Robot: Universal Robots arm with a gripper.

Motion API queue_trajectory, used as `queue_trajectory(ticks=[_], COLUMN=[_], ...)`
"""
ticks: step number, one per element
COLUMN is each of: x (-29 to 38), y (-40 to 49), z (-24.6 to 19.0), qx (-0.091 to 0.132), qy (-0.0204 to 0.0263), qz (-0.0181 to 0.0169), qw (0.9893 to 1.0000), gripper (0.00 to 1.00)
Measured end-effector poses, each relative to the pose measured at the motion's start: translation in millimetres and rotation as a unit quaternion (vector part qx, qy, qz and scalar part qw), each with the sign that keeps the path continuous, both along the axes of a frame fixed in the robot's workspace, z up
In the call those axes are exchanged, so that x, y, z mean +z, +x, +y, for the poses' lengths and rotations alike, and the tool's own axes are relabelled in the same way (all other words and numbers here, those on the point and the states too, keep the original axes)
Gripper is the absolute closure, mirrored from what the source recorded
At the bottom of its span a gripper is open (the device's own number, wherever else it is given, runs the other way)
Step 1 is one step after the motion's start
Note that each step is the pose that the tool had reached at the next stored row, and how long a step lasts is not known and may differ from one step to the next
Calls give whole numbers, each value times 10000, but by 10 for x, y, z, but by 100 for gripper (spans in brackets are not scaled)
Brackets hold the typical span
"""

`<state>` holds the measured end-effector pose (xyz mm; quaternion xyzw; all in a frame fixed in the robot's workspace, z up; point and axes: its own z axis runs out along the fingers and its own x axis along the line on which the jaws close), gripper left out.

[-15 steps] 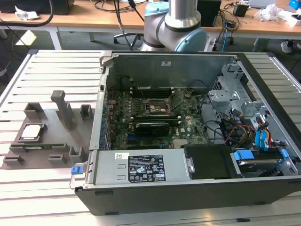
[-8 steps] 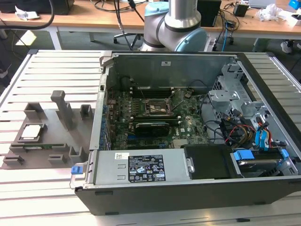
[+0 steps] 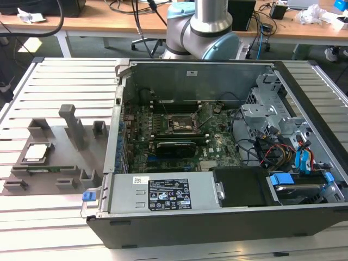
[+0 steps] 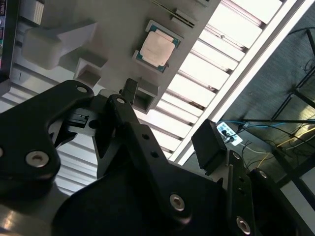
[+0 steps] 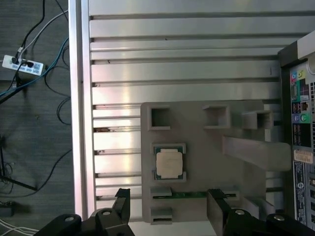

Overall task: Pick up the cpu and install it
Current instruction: 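Pick up the cpu and move it towards the insertion slot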

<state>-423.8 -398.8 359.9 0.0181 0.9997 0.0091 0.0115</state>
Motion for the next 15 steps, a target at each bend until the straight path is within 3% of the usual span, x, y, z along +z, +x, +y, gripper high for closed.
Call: queue_trajectory(ticks=[15], x=[-63], y=[0], z=[0], qx=[0], qy=[0], qz=[0], qw=[10000], gripper=[28])
